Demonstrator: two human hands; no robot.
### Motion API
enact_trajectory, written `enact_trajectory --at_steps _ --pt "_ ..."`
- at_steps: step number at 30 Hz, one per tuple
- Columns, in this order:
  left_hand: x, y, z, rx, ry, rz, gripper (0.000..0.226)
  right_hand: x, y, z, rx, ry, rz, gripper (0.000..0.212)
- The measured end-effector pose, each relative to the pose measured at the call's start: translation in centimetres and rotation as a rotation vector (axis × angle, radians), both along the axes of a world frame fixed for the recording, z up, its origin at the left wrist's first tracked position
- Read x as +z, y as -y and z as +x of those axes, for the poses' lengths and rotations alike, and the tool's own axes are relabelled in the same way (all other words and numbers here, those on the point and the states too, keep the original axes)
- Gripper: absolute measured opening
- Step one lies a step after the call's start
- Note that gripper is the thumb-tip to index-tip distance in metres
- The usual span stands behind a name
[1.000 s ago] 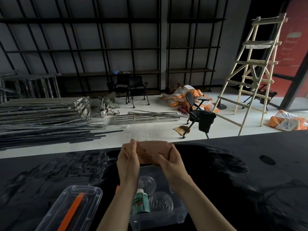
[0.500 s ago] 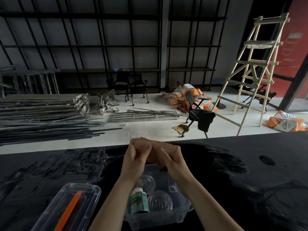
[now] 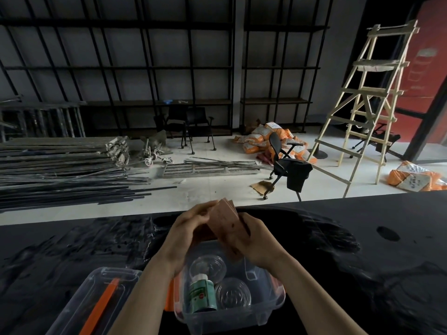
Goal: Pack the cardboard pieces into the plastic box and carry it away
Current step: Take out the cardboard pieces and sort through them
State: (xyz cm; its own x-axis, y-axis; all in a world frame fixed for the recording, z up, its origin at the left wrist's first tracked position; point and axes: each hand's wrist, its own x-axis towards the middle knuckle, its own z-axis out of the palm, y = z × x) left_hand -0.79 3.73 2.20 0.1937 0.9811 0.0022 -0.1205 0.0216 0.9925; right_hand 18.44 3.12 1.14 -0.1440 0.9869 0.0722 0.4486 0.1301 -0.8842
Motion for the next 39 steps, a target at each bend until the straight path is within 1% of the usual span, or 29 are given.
enact_trajectory --at_steps 2,4,6,9,12,14,17,19,21,23,25,26,27,28,30,32,33,35,37,39 --pt "-0.5 0.1 -0.3 -0.008 0.156 -0.067 0.041 0.2 0.1 0.1 0.015 -0.026 0.012 0.032" --pt "-0.6 0.5 -0.4 -0.033 0.239 -0.089 0.044 -0.1 0.0 0.3 0.010 -0.107 -0.027 0.029" --pt "-0.8 0.7 -0.3 -0.022 0.231 -0.050 0.048 -0.1 0.2 0.3 0.017 -0.204 -0.085 0.031" --pt "-0.8 0.6 0.1 0.126 0.108 0.045 0.046 0.3 0.3 0.1 0.009 -0.287 -0.131 0.025" --pt "-0.8 0.2 0.5 0.256 0.079 0.055 0.044 0.5 -0.1 -0.2 -0.002 -0.320 -0.129 0.013" --pt "-0.7 0.0 0.3 0.288 0.079 0.056 0.042 0.4 -0.4 -0.2 -0.015 -0.378 -0.147 0.017" --pt "-0.7 -0.2 -0.3 0.385 0.129 0.019 0.034 0.2 -0.5 0.2 -0.084 -0.519 -0.186 0.027" --pt "-0.9 -0.4 -0.7 0.454 0.149 -0.005 0.032 0.2 -0.6 0.6 -0.119 -0.607 -0.225 0.029" --pt "-1.1 -0.5 -0.9 0.499 0.160 -0.018 0.037 0.1 -0.7 0.7 -0.146 -0.668 -0.261 0.025" --pt "-1.6 -0.5 -1.0 0.541 0.217 -0.040 0.040 0.3 -0.7 0.6 -0.155 -0.693 -0.283 0.021" --pt "-2.0 -0.5 -0.8 0.619 0.322 -0.077 0.031 0.6 -0.7 0.2 -0.150 -0.706 -0.293 0.018" --pt "-2.2 -0.4 -0.5 0.656 0.342 -0.095 0.025 0.7 -0.6 -0.1 -0.150 -0.717 -0.297 0.016" --pt "-2.4 -0.3 0.0 0.674 0.314 -0.110 0.022 0.9 -0.6 -0.5 -0.149 -0.730 -0.301 0.016" --pt "-2.6 -0.2 0.7 0.659 0.262 -0.117 0.020 1.0 -0.7 -1.0 -0.146 -0.741 -0.302 0.017" --pt "-2.7 0.5 2.2 0.542 0.210 -0.112 0.021 1.0 -0.8 -1.8 -0.157 -0.749 -0.293 0.021" --pt "-2.5 1.3 3.3 0.415 0.255 -0.091 0.021 0.9 -0.9 -2.4 -0.194 -0.733 -0.270 0.022" --pt "-2.4 1.5 3.5 0.384 0.279 -0.081 0.020 0.9 -1.0 -2.4 -0.209 -0.726 -0.258 0.021" --pt "-2.2 1.5 3.3 0.375 0.270 -0.059 0.022 1.0 -0.9 -2.3 -0.214 -0.743 -0.249 0.022" --pt "-2.2 1.1 2.9 0.423 0.220 -0.066 0.025 1.1 -0.8 -2.0 -0.195 -0.805 -0.261 0.024" --pt "-2.2 0.9 2.5 0.461 0.241 -0.098 0.027 1.3 -0.8 -1.7 -0.172 -0.847 -0.273 0.025"
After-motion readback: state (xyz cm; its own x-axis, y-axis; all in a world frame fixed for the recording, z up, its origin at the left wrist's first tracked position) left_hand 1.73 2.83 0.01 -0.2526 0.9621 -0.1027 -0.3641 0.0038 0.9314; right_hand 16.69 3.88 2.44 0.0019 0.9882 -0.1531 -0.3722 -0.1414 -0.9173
